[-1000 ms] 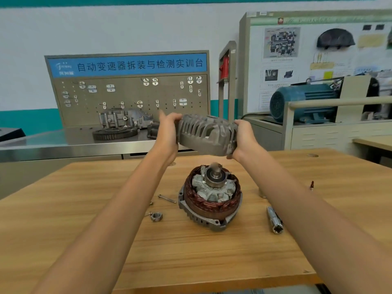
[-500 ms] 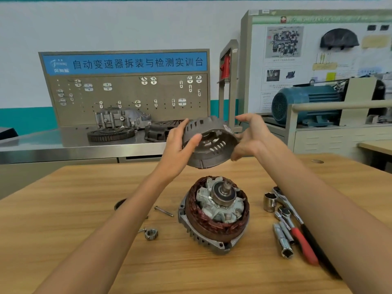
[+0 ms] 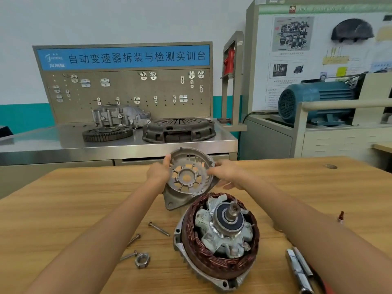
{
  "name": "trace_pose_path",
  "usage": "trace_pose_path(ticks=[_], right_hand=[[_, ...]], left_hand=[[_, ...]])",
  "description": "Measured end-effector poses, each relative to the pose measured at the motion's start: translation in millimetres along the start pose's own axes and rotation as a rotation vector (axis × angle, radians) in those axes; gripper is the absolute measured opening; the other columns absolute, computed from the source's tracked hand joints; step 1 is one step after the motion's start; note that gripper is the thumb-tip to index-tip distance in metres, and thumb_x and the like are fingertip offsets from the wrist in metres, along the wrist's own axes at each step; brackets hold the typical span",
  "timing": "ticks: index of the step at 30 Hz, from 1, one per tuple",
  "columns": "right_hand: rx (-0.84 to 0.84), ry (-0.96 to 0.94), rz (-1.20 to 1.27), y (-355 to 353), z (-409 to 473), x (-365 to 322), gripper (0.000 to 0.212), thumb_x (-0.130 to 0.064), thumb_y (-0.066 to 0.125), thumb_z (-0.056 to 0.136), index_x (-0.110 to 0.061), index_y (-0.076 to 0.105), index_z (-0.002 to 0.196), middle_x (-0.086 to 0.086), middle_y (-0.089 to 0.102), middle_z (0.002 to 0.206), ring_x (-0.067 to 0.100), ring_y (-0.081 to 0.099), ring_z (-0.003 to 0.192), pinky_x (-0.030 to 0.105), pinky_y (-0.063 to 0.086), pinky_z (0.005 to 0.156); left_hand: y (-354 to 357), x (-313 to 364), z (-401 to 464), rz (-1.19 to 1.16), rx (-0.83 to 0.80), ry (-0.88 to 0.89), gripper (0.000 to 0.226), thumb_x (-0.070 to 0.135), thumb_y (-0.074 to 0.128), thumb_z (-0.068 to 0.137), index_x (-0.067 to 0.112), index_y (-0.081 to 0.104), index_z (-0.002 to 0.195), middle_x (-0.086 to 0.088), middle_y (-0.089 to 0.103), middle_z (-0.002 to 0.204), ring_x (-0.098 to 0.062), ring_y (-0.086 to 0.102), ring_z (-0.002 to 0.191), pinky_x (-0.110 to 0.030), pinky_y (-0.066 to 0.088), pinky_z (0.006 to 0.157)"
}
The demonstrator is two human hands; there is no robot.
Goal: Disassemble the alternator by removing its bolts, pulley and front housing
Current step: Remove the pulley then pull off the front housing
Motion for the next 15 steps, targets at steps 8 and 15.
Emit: trace_pose_path(ticks=[8, 15], right_hand=[[-0.168, -0.001, 0.271, 20.0, -5.4, 23.8, 0.024, -0.023, 0.038, 0.099, -0.013, 0.058, 0.108, 0.005, 0.068, 0.098, 0.010, 0.062, 0.074, 0.014, 0.048, 0.057], [-0.024, -0.074, 0.386, 13.2, -35.1, 45.1, 0.035, -0.023, 0.034, 0.101, -0.005, 0.062, 0.112, -0.004, 0.070, 0.091, 0.006, 0.063, 0.083, 0.010, 0.047, 0.069]], left_hand=[[10.0, -17.7, 2.0, -0.037, -0.221, -0.198, 0.041, 0.041, 0.033, 0.101, 0.006, 0.052, 0.091, -0.013, 0.058, 0.077, -0.027, 0.054, 0.068, -0.034, 0.043, 0.057], [0.1, -34.4, -15.9, -0.186, -0.185, -0.020, 0.027, 0.008, 0.034, 0.098, 0.000, 0.050, 0.118, -0.013, 0.052, 0.107, -0.028, 0.049, 0.089, -0.033, 0.040, 0.074]])
Point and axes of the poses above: each hand's wrist, its own z-axis towards the middle knuckle, its own y-axis out of the palm, x = y × z, the point moved 4 cm from there along z, towards the middle knuckle
